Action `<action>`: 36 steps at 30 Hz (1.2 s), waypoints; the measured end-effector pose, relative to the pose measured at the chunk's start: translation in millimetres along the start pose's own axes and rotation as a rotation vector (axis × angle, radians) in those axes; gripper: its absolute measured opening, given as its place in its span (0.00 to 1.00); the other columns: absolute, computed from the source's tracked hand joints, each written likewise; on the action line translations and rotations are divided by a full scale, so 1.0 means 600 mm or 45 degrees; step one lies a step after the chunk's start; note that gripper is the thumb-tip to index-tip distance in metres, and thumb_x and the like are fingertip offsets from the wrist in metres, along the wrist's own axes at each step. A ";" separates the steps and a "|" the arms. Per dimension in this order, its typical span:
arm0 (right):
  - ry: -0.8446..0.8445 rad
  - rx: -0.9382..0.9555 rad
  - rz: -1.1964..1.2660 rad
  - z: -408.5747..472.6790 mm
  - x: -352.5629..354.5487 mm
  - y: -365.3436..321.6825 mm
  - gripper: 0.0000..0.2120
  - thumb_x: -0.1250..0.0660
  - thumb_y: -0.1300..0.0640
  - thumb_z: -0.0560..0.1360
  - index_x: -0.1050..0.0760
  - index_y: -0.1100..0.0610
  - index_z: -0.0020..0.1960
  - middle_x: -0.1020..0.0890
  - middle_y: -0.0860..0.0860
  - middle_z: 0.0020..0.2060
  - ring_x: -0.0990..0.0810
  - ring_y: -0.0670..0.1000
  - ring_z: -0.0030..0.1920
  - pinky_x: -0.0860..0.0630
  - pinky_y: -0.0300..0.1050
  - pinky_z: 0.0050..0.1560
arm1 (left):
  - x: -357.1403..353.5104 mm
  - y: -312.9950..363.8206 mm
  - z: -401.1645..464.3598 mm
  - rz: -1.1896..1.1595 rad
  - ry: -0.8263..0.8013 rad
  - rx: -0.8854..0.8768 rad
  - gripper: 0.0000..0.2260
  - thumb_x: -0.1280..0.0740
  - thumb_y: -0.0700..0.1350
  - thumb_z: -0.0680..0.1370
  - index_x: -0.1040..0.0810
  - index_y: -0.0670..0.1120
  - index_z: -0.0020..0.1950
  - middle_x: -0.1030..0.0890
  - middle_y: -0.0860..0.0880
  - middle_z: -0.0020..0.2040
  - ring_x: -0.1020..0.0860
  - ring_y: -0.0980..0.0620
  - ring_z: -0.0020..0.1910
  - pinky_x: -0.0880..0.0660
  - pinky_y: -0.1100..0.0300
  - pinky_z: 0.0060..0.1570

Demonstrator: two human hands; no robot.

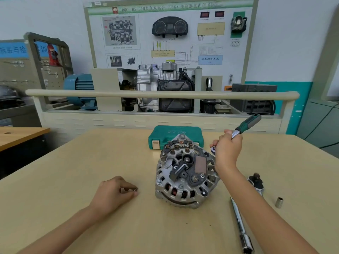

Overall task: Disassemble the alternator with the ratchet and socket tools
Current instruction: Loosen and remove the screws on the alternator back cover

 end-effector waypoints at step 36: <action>-0.765 -0.626 0.444 -0.076 0.032 -0.122 0.14 0.49 0.55 0.83 0.29 0.60 0.44 0.35 0.46 0.19 0.39 0.41 0.15 0.42 0.33 0.13 | 0.070 0.256 -0.003 -0.259 0.223 -0.752 0.10 0.34 0.44 0.77 0.19 0.54 0.56 0.22 0.60 0.51 0.32 0.56 0.53 0.35 0.58 0.58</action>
Point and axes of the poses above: each hand's wrist, its own z-axis towards the middle knuckle, its own x-axis out of the back of the hand, y = z × x, the point moved 1 cm from there along z, towards the middle knuckle
